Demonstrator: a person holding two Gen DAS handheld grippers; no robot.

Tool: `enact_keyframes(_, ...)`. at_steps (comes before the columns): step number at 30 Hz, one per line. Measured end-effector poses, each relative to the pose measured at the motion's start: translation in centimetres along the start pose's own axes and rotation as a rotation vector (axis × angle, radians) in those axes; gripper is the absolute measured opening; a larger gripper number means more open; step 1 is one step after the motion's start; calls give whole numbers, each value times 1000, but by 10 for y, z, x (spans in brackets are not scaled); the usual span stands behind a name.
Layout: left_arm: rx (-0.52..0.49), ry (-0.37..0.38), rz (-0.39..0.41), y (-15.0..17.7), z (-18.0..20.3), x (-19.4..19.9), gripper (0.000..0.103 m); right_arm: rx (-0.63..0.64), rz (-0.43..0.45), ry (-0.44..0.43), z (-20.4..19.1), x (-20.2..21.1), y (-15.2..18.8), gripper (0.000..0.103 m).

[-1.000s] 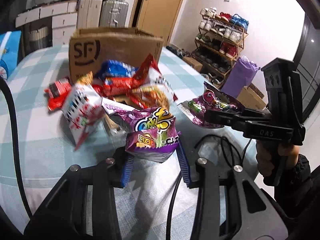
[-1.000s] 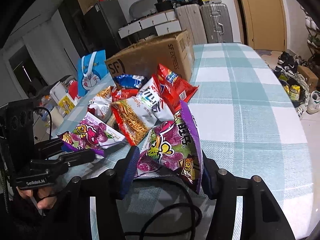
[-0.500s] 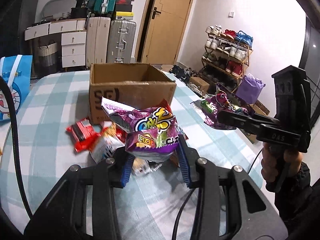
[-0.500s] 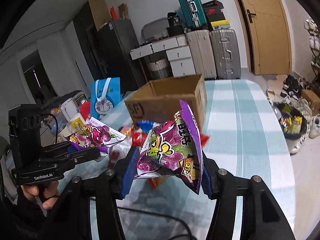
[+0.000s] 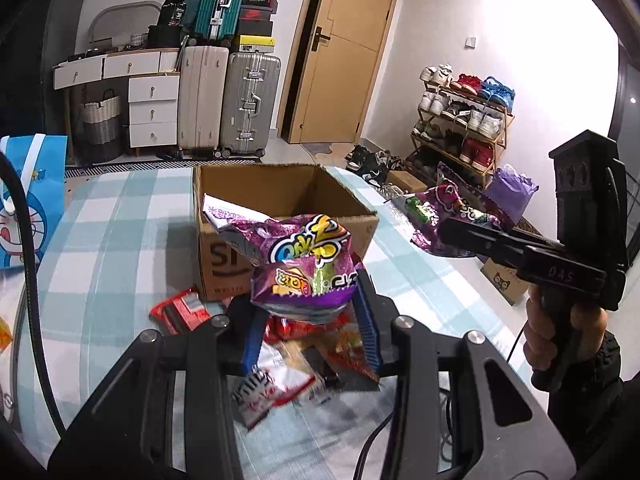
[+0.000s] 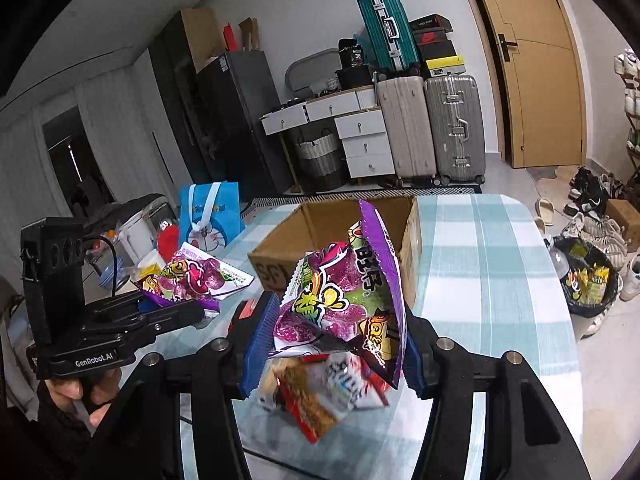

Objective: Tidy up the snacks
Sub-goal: 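Lift both purple bags and carry them over the open cardboard box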

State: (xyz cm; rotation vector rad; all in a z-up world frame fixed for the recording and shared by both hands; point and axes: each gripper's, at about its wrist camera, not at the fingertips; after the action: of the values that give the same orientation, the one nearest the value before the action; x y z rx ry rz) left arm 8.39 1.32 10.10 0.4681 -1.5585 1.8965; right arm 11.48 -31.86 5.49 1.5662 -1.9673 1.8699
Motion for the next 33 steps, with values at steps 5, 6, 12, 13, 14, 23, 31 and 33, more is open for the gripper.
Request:
enact_keyframes(5,11,4,-1,-24,-16,-10,37,-8,0,3,2,-12,-19,56)
enact_keyframes(6,12,1,-2,-27,-17,-13,37,-9,0,5,2,-15,-21,56)
enact_keyframes(12,23,-5,-9,-49,-30,-33,37,-10,-13,-1,5,-34,-36,56)
enact_keyframes(13,25,-4,-10,-52,-31,-36,37,-10,-15,-1,6,-38,-37,56)
enact_keyframes(14,25,-4,-11,-54,-31,-39,37,-10,-17,-1,6,-41,-39,56)
enact_keyframes(23,35,-6,-27,-76,-44,-75,37,1,-47,11,13,-77,-56,56)
enact_keyframes(31,26,-13,-47,-87,-48,-105,37,-3,-78,13,25,-106,-66,56)
enact_keyframes(33,22,-15,-52,-91,-48,-111,37,-2,-83,16,26,-111,-67,56)
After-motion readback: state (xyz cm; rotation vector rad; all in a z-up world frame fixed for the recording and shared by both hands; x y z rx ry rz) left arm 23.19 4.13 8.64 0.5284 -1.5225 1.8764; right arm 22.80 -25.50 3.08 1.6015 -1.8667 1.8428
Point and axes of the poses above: each gripper's, at about its wrist camera, not at the fingertips, and x roughly against the way its jaws point, z to its right, y to its underside, and after that the axes turned 7 degrees about -z, right-handed
